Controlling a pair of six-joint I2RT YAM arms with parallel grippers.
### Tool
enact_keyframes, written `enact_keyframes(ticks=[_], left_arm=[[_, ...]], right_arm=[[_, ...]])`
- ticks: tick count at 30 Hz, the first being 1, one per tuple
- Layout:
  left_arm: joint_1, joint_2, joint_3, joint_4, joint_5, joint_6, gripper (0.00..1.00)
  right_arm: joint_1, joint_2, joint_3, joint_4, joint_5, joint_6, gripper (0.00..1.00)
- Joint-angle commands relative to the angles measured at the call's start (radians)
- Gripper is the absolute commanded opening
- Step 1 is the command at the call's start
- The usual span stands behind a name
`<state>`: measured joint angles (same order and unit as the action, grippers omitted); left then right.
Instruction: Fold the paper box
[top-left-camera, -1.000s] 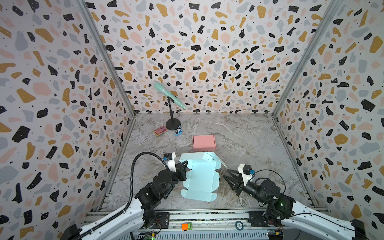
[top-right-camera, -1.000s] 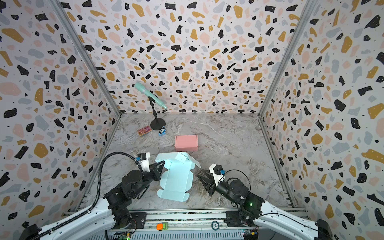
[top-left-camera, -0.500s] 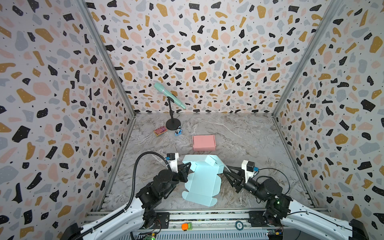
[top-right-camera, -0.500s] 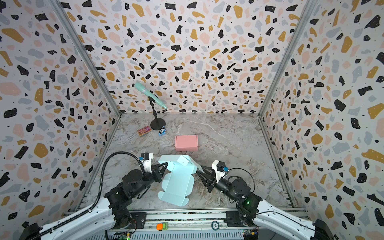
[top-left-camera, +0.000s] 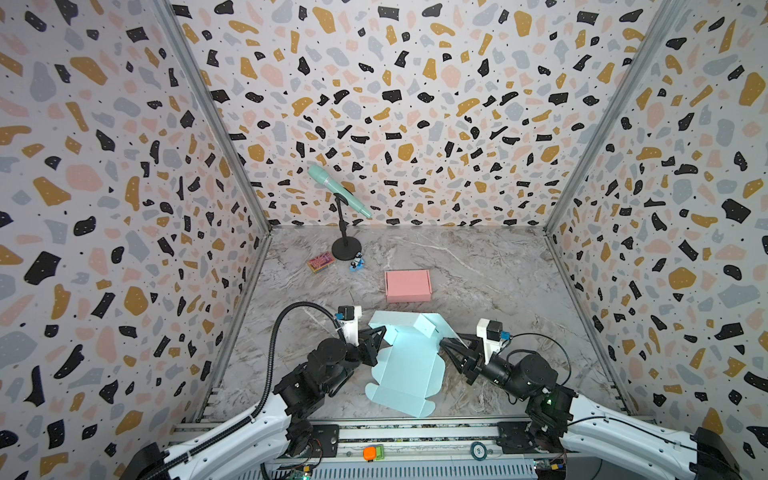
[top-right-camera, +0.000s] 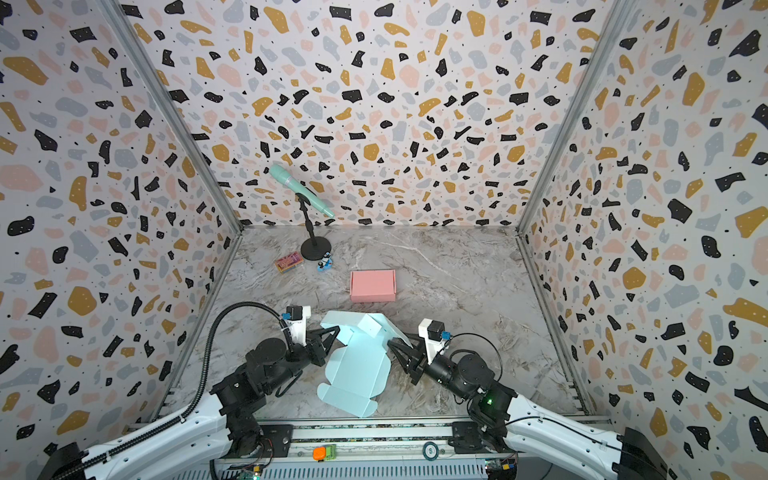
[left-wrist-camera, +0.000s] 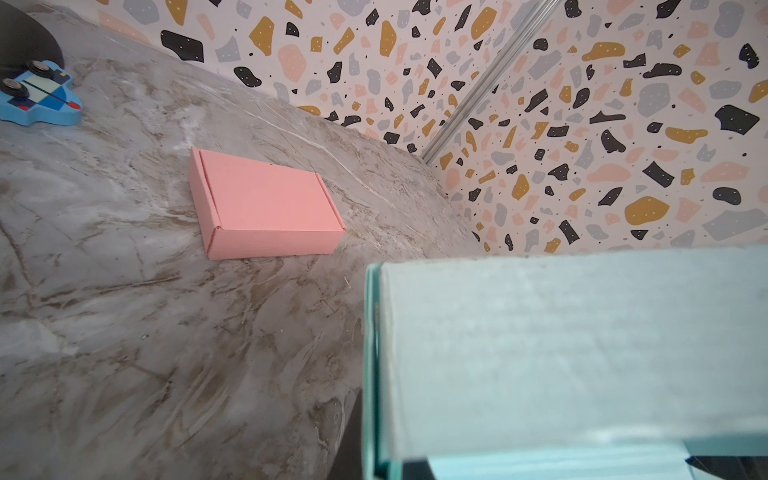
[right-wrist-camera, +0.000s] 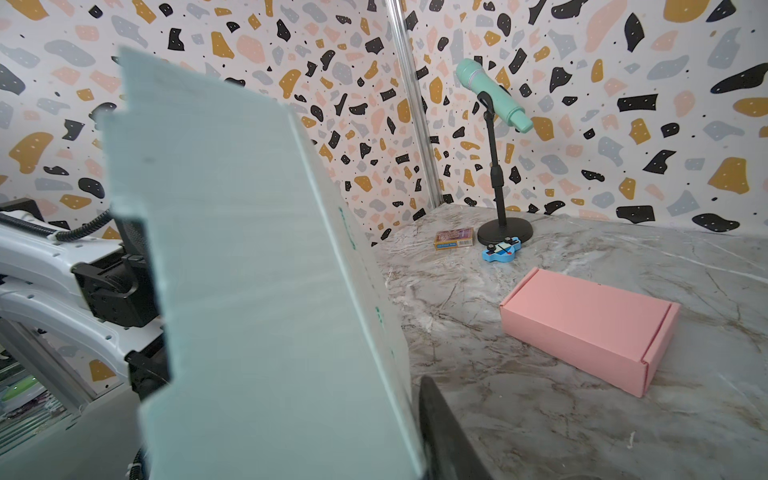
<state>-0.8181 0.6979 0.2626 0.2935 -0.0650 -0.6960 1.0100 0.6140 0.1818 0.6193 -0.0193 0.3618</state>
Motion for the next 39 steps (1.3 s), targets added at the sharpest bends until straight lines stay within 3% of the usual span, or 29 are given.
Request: enact_keyframes(ticks=[1, 24, 39], left_arm=[[0.004, -0.006, 0.032, 0.067, 0.022, 0.011, 0.1], [0.005, -0.014, -0.001, 0.06, -0.056, -0.018, 0.09], [0.02, -0.04, -0.032, 0.016, -0.129, -0.01, 0.09]], right_arm=[[-0.003, 0.02, 0.046, 0.022, -0.002, 0.007, 0.34], [-0.002, -0.041, 0.052, -0.097, 0.023, -0.013, 0.33], [-0.002, -0.253, 0.048, -0.363, 0.039, -0.074, 0.34]])
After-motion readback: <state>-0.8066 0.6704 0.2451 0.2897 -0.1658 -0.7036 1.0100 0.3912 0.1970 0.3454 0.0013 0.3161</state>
